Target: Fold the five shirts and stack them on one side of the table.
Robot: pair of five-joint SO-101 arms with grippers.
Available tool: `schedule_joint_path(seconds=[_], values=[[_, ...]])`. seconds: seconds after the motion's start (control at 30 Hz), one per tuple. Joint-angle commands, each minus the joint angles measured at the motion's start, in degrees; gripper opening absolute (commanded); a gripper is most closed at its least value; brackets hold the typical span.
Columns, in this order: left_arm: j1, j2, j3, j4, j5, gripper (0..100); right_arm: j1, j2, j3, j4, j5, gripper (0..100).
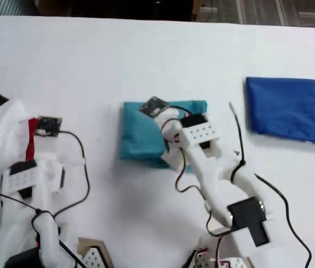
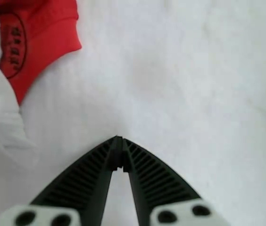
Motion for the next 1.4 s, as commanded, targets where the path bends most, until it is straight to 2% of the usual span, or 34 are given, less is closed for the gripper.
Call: schedule_joint_path(seconds=[0.0,0.2,0.57,0.73,0.83,1.0,1.23,1.37], values=[[0.0,-1.1,0.0,-0.5,0.0,3,3.8,1.6,-0.2,-1.9,0.3,17.3],[0.0,-1.1,0.0,-0.5,0.0,3,7.0,0.7,-0.3,-2.0,-0.1,1.3],[0.0,-1.1,0.0,-0.5,0.0,3,7.8,-15.1,-0.3,2.3,0.9,2.1],[0.0,-1.1,0.0,-0.5,0.0,3,7.7,-14.3,0.2,8.7,12.8,2.4],[0.0,-1.1,0.0,-0.5,0.0,3,8.2,-11.5,0.2,11.6,17.1,2.5],[0.0,-1.1,0.0,-0.5,0.0,3,10.9,-9.3,-0.8,11.3,17.8,3.1],[0.0,-1.1,0.0,-0.5,0.0,3,13.7,-9.5,-8.0,13.7,18.5,19.8],[0.0,-1.1,0.0,-0.4,0.0,3,13.9,-9.5,-15.6,15.1,16.0,18.8]])
